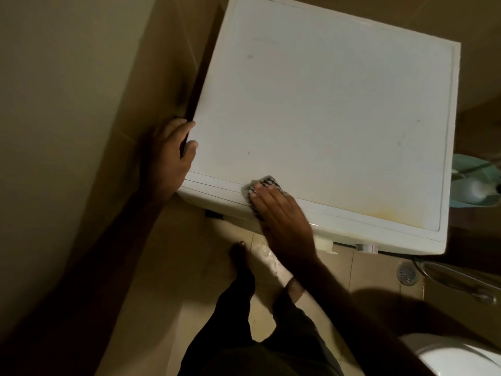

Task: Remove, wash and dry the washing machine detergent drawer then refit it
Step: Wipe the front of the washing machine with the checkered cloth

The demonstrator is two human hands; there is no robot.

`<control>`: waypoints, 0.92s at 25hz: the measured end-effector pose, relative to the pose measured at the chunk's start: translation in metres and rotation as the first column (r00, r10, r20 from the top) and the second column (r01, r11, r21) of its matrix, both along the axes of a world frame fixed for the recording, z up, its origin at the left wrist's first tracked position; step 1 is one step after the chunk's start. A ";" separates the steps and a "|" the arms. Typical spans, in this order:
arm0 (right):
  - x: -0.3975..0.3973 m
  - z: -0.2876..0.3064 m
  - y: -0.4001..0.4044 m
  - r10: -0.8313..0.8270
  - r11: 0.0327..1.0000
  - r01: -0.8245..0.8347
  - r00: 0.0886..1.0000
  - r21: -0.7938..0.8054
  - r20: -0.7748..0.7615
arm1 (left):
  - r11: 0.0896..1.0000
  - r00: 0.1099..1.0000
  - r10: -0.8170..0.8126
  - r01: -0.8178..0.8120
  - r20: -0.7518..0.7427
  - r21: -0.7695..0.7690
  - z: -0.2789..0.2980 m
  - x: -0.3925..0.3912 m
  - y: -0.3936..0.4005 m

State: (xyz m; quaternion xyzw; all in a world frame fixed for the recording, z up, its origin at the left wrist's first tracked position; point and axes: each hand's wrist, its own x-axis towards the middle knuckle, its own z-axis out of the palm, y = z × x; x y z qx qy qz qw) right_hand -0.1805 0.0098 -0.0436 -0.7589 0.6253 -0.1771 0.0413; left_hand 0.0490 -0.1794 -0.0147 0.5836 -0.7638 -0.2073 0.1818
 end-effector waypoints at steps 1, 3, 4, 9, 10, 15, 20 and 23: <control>-0.004 0.001 0.003 -0.061 0.998 0.060 0.998 0.006 0.019 | 1.000 0.999 0.016 -0.015 -0.031 0.017 0.002 0.002 0.000; 0.011 0.000 -0.011 -0.178 0.984 0.177 0.984 0.014 0.016 | 0.995 0.991 0.080 -0.072 -0.105 0.074 0.006 0.004 0.001; 0.030 0.000 -0.026 -0.170 0.985 0.170 0.985 0.014 -0.008 | 0.988 0.981 0.125 -0.108 -0.150 0.114 0.007 0.006 0.002; 0.112 -0.007 -0.094 0.212 0.977 -0.209 0.973 0.048 -0.089 | 0.828 0.742 0.483 -0.214 -0.465 0.519 0.014 0.015 0.010; 0.107 -0.009 -0.092 0.270 0.963 -0.266 0.955 0.050 -0.120 | 0.798 0.708 0.520 -0.203 -0.478 0.568 0.015 0.016 0.012; 0.048 0.004 -0.094 0.339 0.941 -0.332 0.930 0.069 -0.140 | 0.744 0.626 0.574 -0.128 -0.529 0.656 0.021 0.021 0.025; 0.100 -0.001 -0.152 0.324 0.944 -0.320 0.945 0.086 -0.038 | 0.660 0.497 0.700 -0.175 -0.513 0.731 0.028 0.012 0.021; 0.092 -0.005 -0.166 0.402 0.915 -0.395 0.911 0.078 -0.097 | 0.712 0.539 0.647 -0.174 -0.540 0.680 0.027 0.010 0.019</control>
